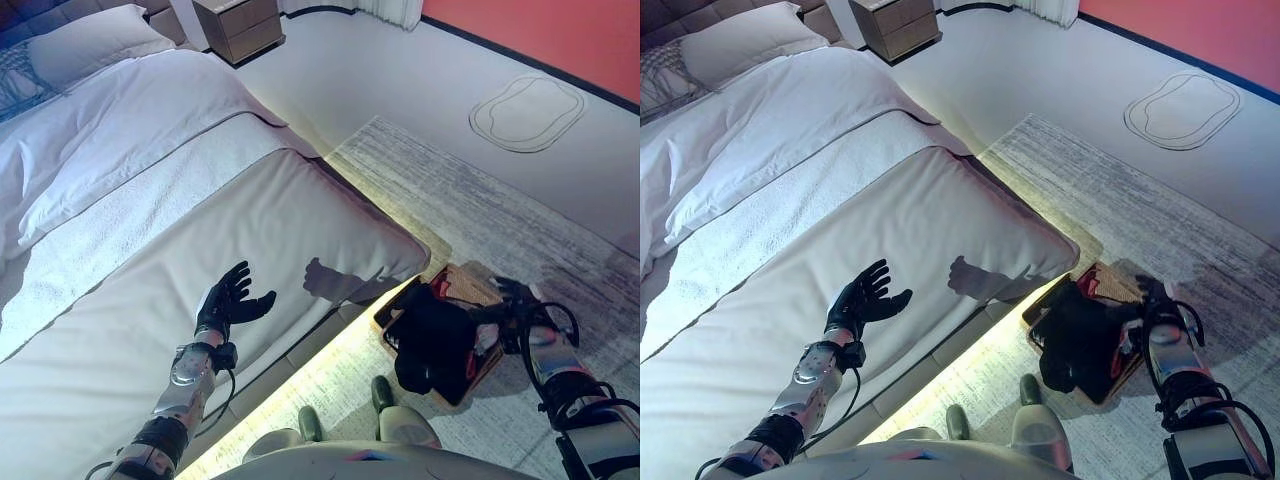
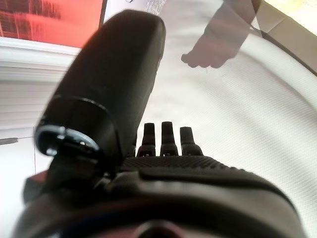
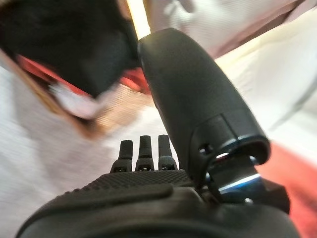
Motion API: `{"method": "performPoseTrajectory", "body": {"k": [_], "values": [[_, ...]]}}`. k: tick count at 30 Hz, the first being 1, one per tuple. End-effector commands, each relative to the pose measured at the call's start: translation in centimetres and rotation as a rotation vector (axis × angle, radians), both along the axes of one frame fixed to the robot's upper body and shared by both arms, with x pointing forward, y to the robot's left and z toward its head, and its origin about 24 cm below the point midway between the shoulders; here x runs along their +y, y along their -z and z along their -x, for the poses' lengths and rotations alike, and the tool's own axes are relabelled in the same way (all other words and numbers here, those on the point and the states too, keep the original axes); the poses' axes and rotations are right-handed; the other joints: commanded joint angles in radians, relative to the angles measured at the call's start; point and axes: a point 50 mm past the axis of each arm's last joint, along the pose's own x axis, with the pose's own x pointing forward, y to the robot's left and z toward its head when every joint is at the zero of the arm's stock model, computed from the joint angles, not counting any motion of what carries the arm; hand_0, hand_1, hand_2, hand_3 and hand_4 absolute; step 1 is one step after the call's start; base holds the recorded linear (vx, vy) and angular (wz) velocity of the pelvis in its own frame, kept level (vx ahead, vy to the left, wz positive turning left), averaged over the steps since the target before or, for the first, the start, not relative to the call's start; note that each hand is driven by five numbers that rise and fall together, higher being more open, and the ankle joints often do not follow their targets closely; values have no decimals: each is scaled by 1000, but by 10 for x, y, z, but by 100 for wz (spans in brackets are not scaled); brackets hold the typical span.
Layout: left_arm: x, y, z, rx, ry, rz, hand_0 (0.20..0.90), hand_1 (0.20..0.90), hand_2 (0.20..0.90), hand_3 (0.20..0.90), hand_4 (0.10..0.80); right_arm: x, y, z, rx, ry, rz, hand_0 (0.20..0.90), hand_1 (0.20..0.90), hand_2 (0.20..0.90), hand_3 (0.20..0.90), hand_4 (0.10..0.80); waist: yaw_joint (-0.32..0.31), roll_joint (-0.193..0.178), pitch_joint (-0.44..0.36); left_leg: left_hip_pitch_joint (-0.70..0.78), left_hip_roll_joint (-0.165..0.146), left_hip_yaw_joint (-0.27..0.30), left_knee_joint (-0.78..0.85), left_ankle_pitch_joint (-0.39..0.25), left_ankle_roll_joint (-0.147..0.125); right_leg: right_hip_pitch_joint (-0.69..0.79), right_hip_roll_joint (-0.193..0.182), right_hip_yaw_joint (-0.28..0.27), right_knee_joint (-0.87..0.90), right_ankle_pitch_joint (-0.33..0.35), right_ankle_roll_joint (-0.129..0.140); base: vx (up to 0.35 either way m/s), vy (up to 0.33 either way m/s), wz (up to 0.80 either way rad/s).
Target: Pick up the clothes from the bed and place them into the basket
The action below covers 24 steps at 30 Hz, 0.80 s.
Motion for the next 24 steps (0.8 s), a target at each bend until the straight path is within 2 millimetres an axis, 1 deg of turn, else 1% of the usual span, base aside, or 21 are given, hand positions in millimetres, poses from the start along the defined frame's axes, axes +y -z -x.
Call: {"method": "performPoseTrajectory", "body": {"k": [1, 3, 4, 5, 10, 11, 13, 15, 18, 19, 24], "values": [[3, -11, -10, -100, -43, 20, 900, 900, 900, 900, 800, 59, -60, -39, -320, -302, 62, 900, 900, 900, 900, 800, 14, -48, -72, -52, -12, -105, 25, -33, -12, -21, -5, 1, 49, -5, 24, 17, -39, 5], [-2, -4, -4, -70, -58, 37, 900, 900, 900, 900, 800, 87, -50, -30, -348, -408, 13, 900, 900, 900, 900, 800, 18, -58, -80, -49, -9, -115, 2, -21, -16, -13, -3, -2, 23, 4, 26, 9, -49, 10], [-4, -2, -3, -63, -66, 44, 900, 900, 900, 900, 800, 95, -46, -26, -350, -446, -2, 900, 900, 900, 900, 800, 20, -62, -84, -50, -7, -118, -3, -17, -17, -10, -3, -4, 14, 6, 26, -5, -44, 11], [-8, 1, 0, -55, -72, 50, 900, 900, 900, 900, 800, 106, -38, -20, -342, -479, -40, 900, 900, 900, 900, 800, 24, -65, -88, -51, -5, -123, -11, -13, -20, -5, -3, -10, 2, 9, 27, -14, -38, 12], [-24, 9, 6, -14, -102, 77, 900, 900, 900, 900, 800, 141, 2, 7, -270, -492, -204, 900, 900, 900, 900, 800, 54, -73, -101, -66, -1, -153, -14, -7, -28, 20, -17, -55, -37, 15, 28, -4, -25, 31], [-25, 10, 7, -11, -107, 80, 900, 900, 900, 900, 800, 142, 4, 8, -260, -495, -212, 900, 900, 900, 900, 800, 57, -74, -101, -67, -1, -155, -14, -6, -28, 21, -18, -59, -37, 15, 28, 19, -18, 14], [-26, 11, 9, 3, -108, 88, 900, 900, 900, 900, 800, 154, 13, 13, -229, -530, -227, 900, 900, 900, 900, 800, 78, -76, -106, -70, -2, -170, -14, 0, -26, 33, -25, -89, -35, 8, 29, 26, -22, 31], [-26, 12, 10, 11, -103, 89, 900, 900, 900, 900, 800, 162, 15, 15, -216, -572, -215, 900, 900, 900, 900, 800, 101, -79, -110, -77, -4, -188, -14, 8, -26, 41, -29, -117, -37, 3, 28, 15, -23, 39], [-24, 12, 11, 11, -106, 87, 900, 900, 900, 900, 800, 165, 15, 15, -221, -583, -196, 900, 900, 900, 900, 800, 125, -85, -115, -83, -7, -210, -14, 15, -26, 49, -33, -142, -37, -1, 28, 16, -19, 27], [-22, 11, 10, 8, -99, 80, 900, 900, 900, 900, 800, 165, 12, 14, -227, -583, -179, 900, 900, 900, 900, 800, 143, -88, -114, -86, -8, -223, -14, 19, -25, 56, -38, -163, -37, -5, 29, 24, -31, 33], [-12, 8, 10, 0, -101, 54, 900, 900, 900, 900, 800, 162, 4, 9, -252, -594, -118, 900, 900, 900, 900, 800, 178, -104, -114, -91, -4, -241, -14, 29, -25, 71, -45, -208, -37, -9, 32, 15, -37, 25]]}}
